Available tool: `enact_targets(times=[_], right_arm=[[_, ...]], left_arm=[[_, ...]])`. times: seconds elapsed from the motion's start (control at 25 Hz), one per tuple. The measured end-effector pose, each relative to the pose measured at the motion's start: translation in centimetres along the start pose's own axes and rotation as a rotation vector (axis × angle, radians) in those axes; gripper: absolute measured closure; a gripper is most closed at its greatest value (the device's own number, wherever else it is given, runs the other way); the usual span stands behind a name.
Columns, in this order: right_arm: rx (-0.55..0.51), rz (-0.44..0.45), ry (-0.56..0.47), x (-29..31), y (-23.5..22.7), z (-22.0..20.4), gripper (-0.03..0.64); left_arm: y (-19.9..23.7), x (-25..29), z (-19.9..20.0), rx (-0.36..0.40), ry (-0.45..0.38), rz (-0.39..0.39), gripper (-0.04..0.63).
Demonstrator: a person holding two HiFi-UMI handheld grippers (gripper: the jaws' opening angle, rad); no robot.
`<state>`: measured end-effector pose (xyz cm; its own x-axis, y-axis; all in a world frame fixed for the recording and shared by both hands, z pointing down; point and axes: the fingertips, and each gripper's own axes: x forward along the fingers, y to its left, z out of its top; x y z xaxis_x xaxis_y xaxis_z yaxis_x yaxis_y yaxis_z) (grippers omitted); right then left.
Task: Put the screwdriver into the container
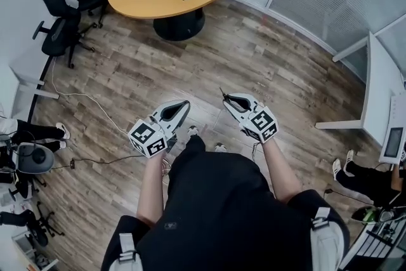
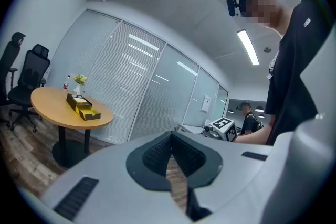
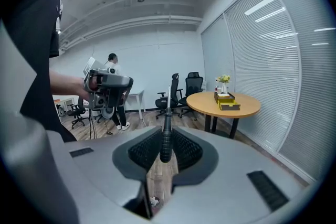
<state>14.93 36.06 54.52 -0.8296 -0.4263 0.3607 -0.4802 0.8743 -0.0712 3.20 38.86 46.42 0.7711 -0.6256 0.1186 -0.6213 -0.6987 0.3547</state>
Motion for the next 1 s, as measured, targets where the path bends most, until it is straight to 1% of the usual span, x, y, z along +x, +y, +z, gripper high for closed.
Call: enact_targets(times=[0.4,0.72,1.0], right_arm=[[0.008,-0.076,0.03,5.0,-2.0,1.7,0.56],[0.03,-0.16,0.04,6.9,-3.3,2.1,0.56],[0.051,-0.207,0.044,8.7,-4.0,2.5,0.56]], left_arm=[[7.0,-1.1,1.6,-0.016,0.013,-0.049,0.594],[9.9,-0.2,2.8,0.003,0.037,-0.139,0.594],[12.7,-0.8,3.3,0.007,0.053,-0.163,0.594]])
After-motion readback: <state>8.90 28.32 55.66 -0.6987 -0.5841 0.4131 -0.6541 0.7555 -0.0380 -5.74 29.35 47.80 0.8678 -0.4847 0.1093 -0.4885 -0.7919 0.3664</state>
